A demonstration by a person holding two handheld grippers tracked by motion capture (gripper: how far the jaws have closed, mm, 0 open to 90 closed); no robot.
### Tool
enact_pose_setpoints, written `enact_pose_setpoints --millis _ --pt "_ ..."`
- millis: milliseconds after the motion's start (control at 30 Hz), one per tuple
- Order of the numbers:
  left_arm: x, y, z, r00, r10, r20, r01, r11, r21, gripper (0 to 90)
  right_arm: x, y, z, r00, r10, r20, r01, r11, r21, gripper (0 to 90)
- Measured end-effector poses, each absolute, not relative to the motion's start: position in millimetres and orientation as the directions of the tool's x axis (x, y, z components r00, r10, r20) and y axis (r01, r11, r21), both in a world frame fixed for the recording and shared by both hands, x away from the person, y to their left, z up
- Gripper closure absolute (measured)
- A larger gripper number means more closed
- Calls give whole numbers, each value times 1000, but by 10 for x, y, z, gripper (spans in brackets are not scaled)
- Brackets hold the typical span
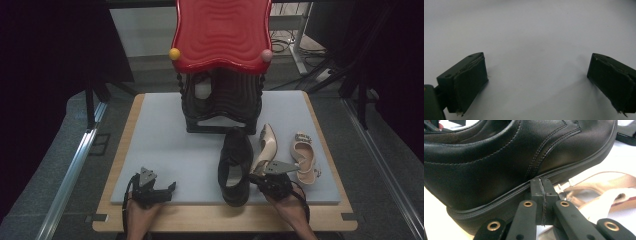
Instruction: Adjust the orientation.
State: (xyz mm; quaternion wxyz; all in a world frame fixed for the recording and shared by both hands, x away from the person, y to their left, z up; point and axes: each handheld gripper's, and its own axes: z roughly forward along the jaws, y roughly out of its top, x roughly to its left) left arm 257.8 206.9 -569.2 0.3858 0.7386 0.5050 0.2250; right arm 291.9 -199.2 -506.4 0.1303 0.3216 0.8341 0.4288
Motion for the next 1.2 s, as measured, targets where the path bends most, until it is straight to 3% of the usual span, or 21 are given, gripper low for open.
enact_pose_setpoints --millis 300,667,1067,1200 --pt "2578 2068 -5693 389 919 -58 572 -192 798 22 2992 -1670 -5098 -772 635 35 411 455 790 898" --pt "2579 2067 -5692 389 919 -59 573 -192 797 19 2937 -1882 -5025 -782 617 90 419 413 809 880" --pt "2579 2065 -5692 388 920 -60 574 -190 796 19 2949 -1468 -5138 -829 555 65 399 506 765 880" --pt "2577 2064 -5692 387 920 -60 574 -189 797 20 2936 -1594 -5130 -804 590 77 414 461 785 874"
